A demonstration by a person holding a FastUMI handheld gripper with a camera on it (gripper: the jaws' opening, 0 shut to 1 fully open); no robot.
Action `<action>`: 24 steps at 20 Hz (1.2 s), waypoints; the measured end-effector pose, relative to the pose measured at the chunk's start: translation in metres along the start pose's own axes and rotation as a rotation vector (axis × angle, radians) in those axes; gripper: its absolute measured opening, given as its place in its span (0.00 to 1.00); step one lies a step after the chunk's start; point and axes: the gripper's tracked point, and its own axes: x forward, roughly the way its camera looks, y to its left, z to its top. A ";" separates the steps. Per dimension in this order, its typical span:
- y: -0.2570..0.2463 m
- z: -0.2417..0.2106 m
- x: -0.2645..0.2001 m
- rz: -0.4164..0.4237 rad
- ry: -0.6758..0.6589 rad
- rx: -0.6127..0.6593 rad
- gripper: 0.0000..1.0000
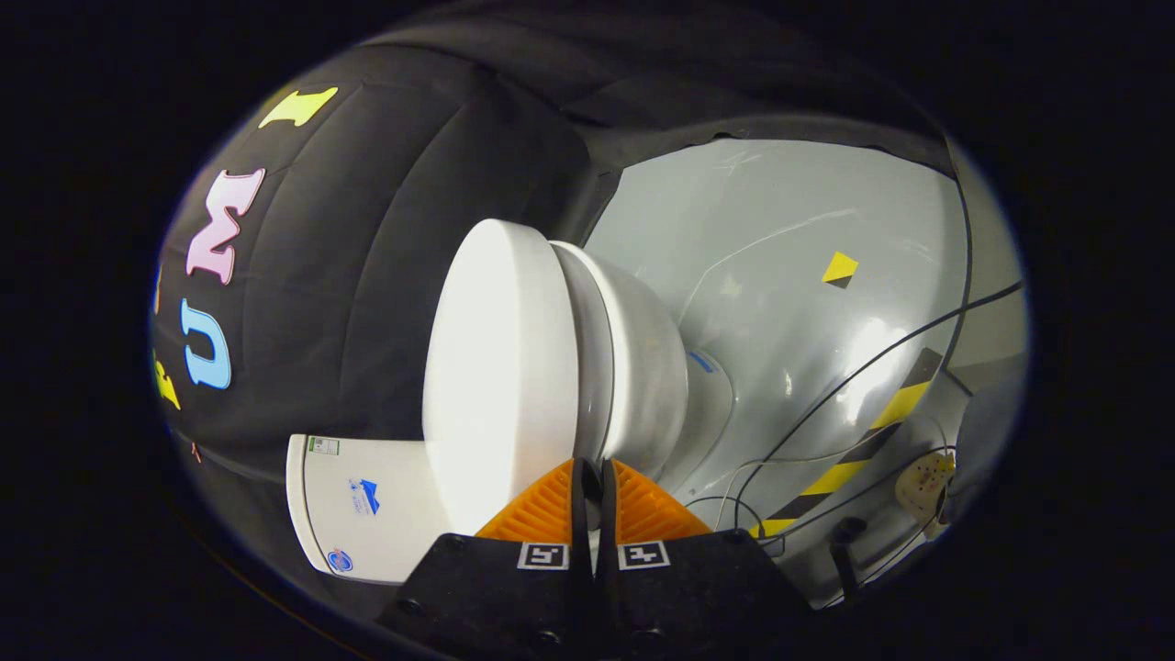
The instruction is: Open the toilet lid.
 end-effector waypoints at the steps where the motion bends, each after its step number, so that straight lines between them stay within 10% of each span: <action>1: 0.000 0.000 0.000 -0.005 -0.007 -0.005 0.05; 24: 0.080 0.011 -0.053 0.016 -0.200 -0.474 0.05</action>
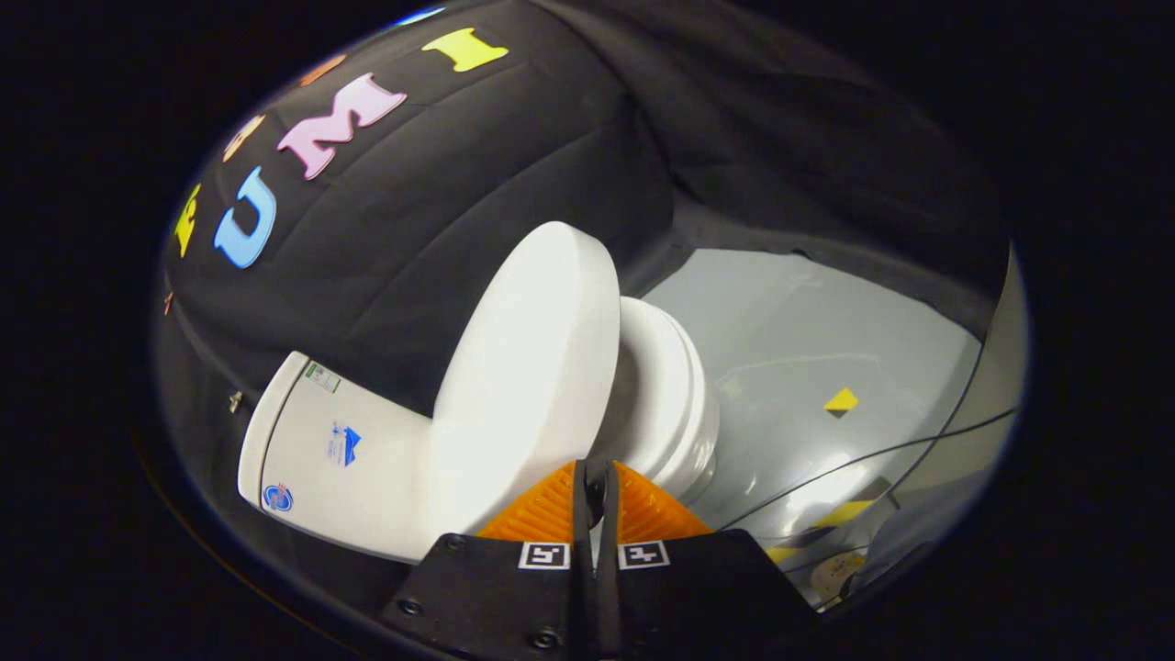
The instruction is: Open the toilet lid.
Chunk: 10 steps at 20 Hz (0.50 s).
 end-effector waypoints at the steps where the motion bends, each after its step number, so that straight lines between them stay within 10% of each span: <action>1: 0.006 0.003 -0.004 0.004 -0.008 -0.018 0.05; 10: 0.054 0.020 -0.033 0.022 -0.062 -0.155 0.05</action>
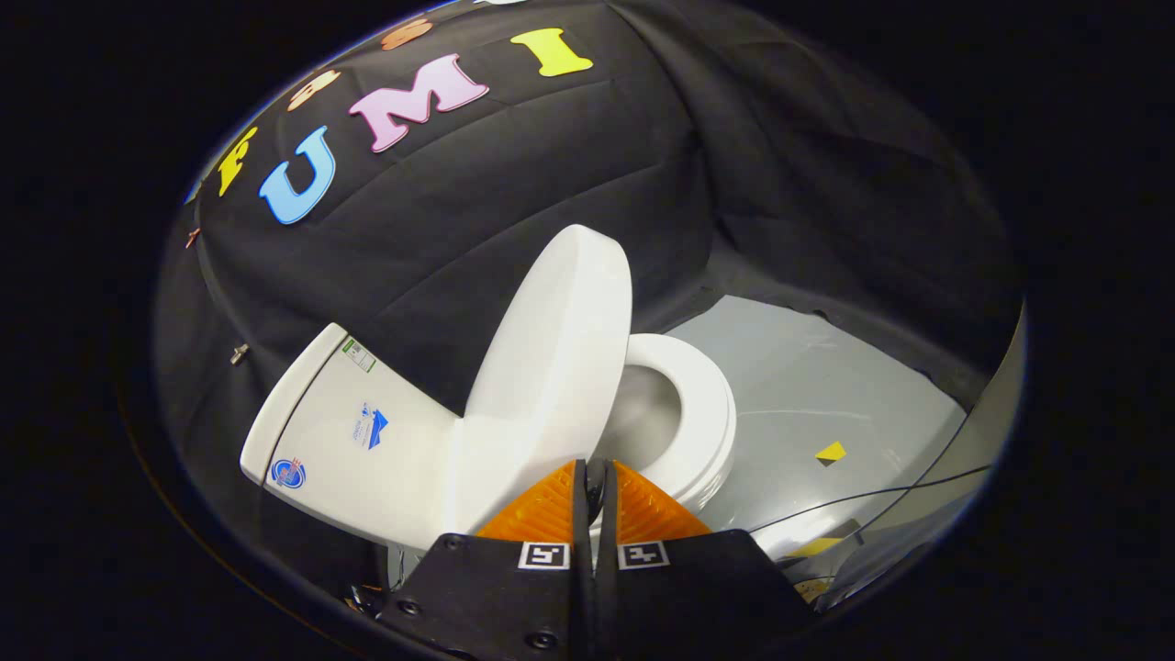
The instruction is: Open the toilet lid.
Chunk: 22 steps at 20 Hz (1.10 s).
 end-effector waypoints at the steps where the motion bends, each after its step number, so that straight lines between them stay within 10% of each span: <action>1: 0.005 0.003 -0.003 -0.001 -0.006 -0.020 0.05; 22: 0.160 0.018 -0.055 0.032 -0.161 -0.467 0.05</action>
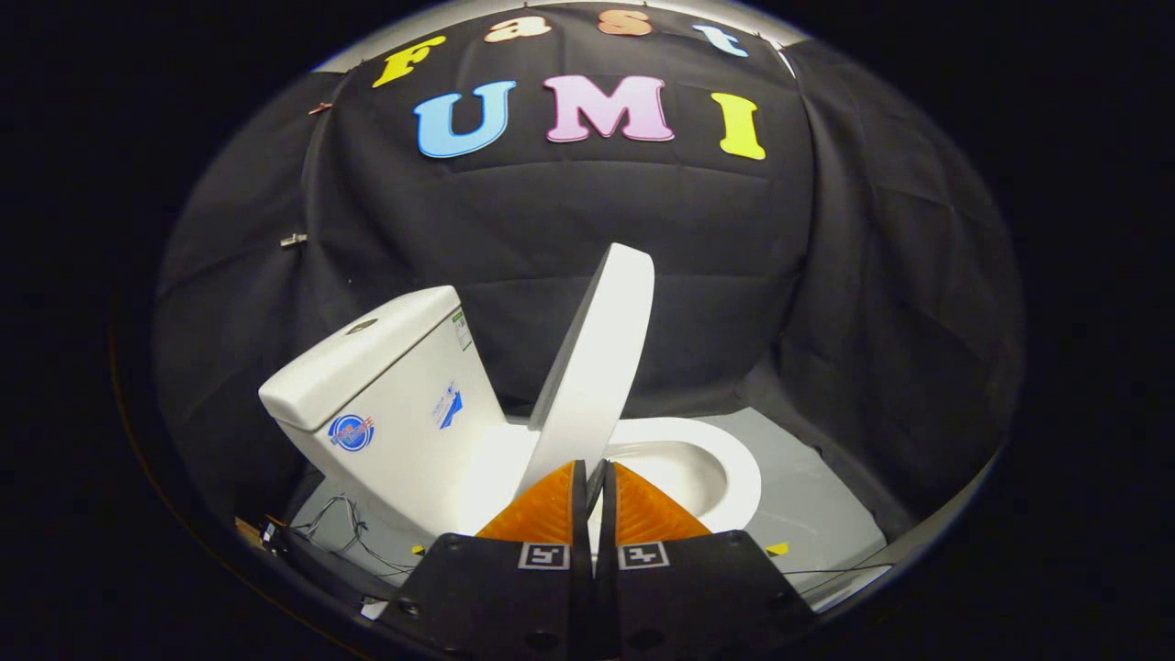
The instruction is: Open the toilet lid.
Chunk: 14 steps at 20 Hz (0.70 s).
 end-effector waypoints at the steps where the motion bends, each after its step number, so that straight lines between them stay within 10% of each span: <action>1: 0.007 0.002 -0.001 0.001 -0.006 -0.014 0.05; 14: 0.078 0.020 -0.010 0.066 -0.058 -0.122 0.05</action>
